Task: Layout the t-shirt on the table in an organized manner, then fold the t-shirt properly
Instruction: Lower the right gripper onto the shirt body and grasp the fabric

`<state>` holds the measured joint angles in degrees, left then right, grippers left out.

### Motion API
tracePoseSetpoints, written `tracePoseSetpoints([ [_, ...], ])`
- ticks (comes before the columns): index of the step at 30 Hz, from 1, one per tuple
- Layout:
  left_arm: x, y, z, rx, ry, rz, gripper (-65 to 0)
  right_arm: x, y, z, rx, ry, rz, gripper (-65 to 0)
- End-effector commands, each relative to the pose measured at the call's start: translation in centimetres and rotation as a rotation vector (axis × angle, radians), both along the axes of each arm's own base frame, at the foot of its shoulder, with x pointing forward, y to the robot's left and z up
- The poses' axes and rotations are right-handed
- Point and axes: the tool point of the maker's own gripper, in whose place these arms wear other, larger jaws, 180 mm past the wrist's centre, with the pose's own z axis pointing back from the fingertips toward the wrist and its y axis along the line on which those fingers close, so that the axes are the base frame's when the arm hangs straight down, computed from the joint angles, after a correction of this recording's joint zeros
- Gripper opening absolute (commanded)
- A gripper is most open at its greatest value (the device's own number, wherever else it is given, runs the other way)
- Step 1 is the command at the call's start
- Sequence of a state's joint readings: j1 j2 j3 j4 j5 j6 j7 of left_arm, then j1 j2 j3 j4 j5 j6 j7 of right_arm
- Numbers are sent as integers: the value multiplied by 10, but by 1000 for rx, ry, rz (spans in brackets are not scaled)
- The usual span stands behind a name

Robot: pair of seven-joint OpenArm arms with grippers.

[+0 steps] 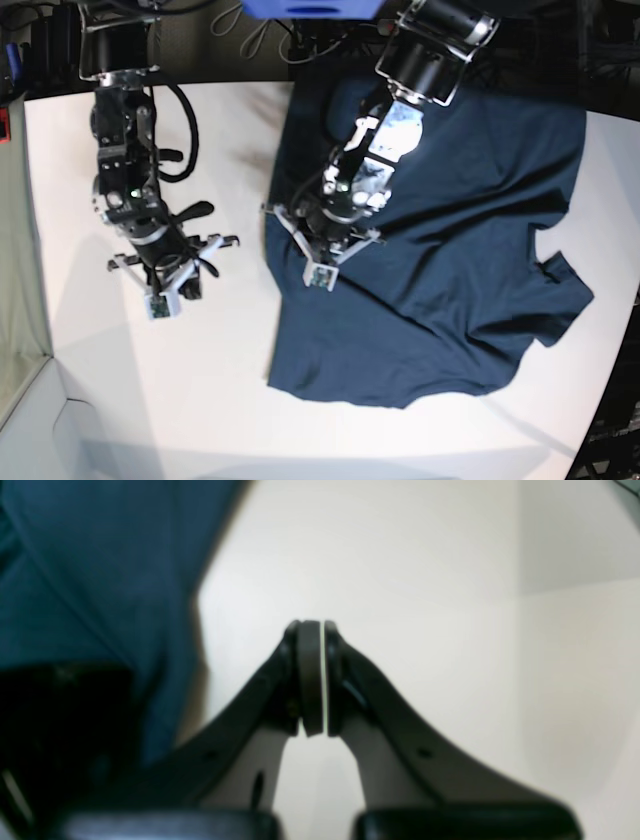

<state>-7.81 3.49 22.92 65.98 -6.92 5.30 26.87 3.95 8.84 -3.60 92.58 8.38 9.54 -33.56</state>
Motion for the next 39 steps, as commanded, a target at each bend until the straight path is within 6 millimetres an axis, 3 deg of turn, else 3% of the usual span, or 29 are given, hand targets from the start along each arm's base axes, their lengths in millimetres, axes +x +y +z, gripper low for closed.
tracePoseSetpoints([
  [1,-21,11,-21,51,114,-23,-650,9,0,18,3,-60,6,-650],
  [4,-27,19,-8,62,84,-45,-650,12,0,22,3,-69,6,-650],
  [11,-29,34,69,34,-70,-70,-650,15,3,24,11,-79,9,-650],
  [14,-41,50,81,39,-65,-51,-650,23,15,29,24,-87,27,-650],
  [17,-57,77,78,39,-17,22,-650,29,29,23,24,-73,62,-650],
  [24,-91,176,44,109,105,289,-650,46,92,0,47,7,184,-650],
  [28,-110,221,29,152,165,406,-650,59,123,-7,46,44,238,-650],
  [34,-134,252,-2,197,263,480,-650,79,151,-4,70,53,265,-650],
  [39,-126,267,-19,206,285,522,-650,81,153,-32,90,74,250,-650],
])
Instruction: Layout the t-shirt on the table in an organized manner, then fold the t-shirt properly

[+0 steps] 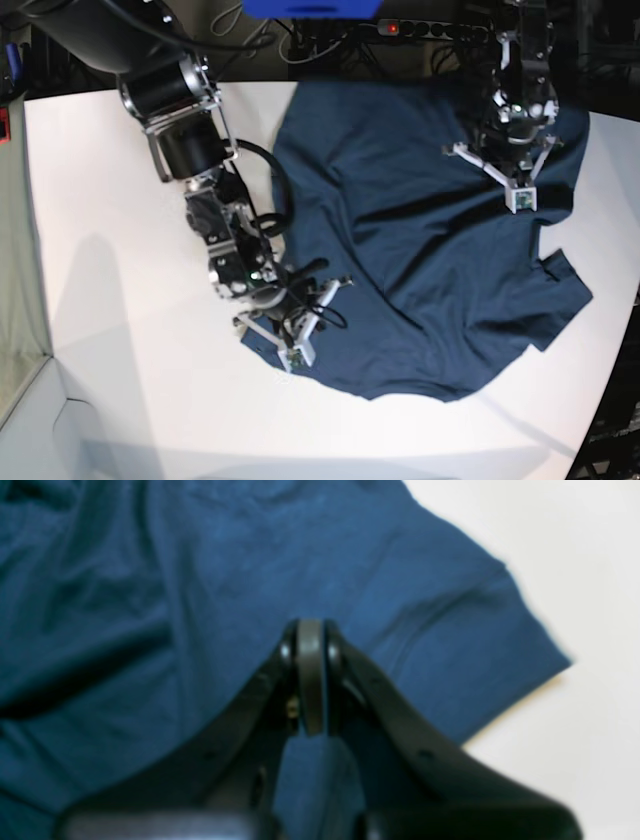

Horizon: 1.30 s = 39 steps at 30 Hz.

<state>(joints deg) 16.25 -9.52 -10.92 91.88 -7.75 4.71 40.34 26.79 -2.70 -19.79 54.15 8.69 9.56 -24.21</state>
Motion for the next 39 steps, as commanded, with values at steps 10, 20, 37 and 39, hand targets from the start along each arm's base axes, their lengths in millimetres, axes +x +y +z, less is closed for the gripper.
tracePoseSetpoints([
  [10,15,48,-12,30,59,108,-650,-8,-51,-46,-97,45,-28,-650],
  [20,139,55,25,-24,-71,157,-650,-76,-89,-64,-146,41,-11,-650],
  [37,283,13,132,41,-402,6,-650,-174,-38,32,-72,-57,138,-650],
  [39,278,15,144,21,-406,17,-650,-167,-48,48,-67,-99,105,-650],
])
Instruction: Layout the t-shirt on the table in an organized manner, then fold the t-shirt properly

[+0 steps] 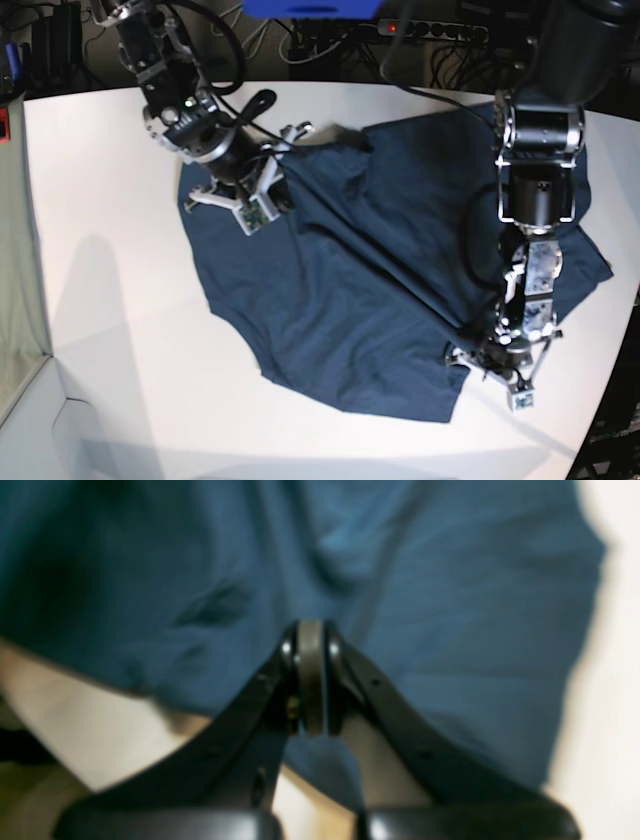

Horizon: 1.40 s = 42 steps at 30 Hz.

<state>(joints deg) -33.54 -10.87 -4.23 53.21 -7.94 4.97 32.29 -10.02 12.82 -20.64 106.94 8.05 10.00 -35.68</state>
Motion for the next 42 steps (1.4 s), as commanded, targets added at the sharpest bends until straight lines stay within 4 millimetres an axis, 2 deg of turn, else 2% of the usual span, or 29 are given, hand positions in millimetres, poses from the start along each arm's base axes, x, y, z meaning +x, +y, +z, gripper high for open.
tracePoseSetpoints([
  [1,8,4,30,4,-74,7,-650,8,-3,18,23,-59,-14,-650],
  [3,-6,0,41,-12,-80,3,-650,10,-15,21,20,-67,-50,-650],
  [6,-47,-16,35,-7,-41,-40,-650,8,-31,17,13,-53,-98,-650],
  [8,-77,-28,23,0,-9,-72,-650,2,-38,11,8,-33,-119,-650],
  [11,-117,-41,-6,16,48,-113,-650,-4,-46,4,-1,-11,-141,-650],
  [13,-138,-41,-25,22,86,-118,-650,-5,-52,3,-6,-6,-156,-650],
  [17,-160,-36,-49,26,134,-111,-650,-8,-61,-1,-8,8,-187,-650],
  [20,-167,-35,-59,24,161,-107,-650,-12,-63,-4,-10,18,-191,-650],
  [25,-168,-35,-59,24,163,-107,-650,-18,-63,-10,-16,48,-192,-643],
  [29,-167,-35,-58,24,161,-107,-650,-22,-65,-16,-38,88,-193,-562],
  [32,-167,-34,-59,26,163,-106,-650,-22,-72,-16,-35,94,-226,-540],
  [36,-173,-26,-75,33,210,-96,-650,-26,-87,-20,-29,112,-293,-512],
  [39,-177,-19,-82,40,236,-89,-650,-32,-88,-24,-31,129,-299,-436],
  [42,-177,-18,-82,46,236,-89,-650,-44,-88,-31,-34,160,-299,-325],
])
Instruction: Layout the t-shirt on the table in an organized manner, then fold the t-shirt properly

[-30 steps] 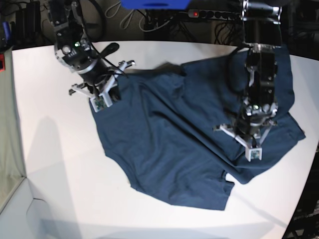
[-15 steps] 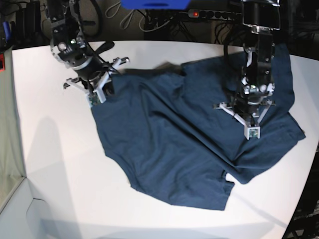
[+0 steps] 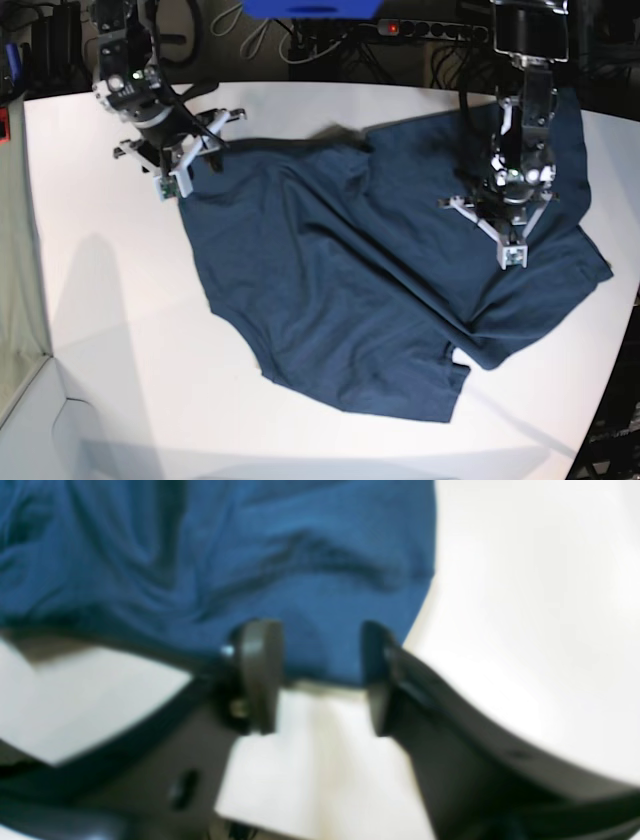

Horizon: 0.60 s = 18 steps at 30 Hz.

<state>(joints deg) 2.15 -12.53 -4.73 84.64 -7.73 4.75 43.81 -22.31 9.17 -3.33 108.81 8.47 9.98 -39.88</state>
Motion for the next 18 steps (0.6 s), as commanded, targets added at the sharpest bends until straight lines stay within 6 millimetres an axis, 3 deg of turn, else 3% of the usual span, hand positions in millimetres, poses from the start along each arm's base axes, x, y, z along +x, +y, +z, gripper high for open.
tracePoseSetpoints([
  [1,11,3,14,15,-50,0,-650,4,1,8,7,-33,-1,-291],
  [6,11,4,13,17,-48,0,-650,-2,0,4,9,-21,-3,-199],
  [13,10,5,12,20,-45,0,-650,-12,-8,-35,0,85,-24,-194],
  [18,9,19,15,55,-42,-2,-650,-10,-1,-34,70,76,-37,-196],
])
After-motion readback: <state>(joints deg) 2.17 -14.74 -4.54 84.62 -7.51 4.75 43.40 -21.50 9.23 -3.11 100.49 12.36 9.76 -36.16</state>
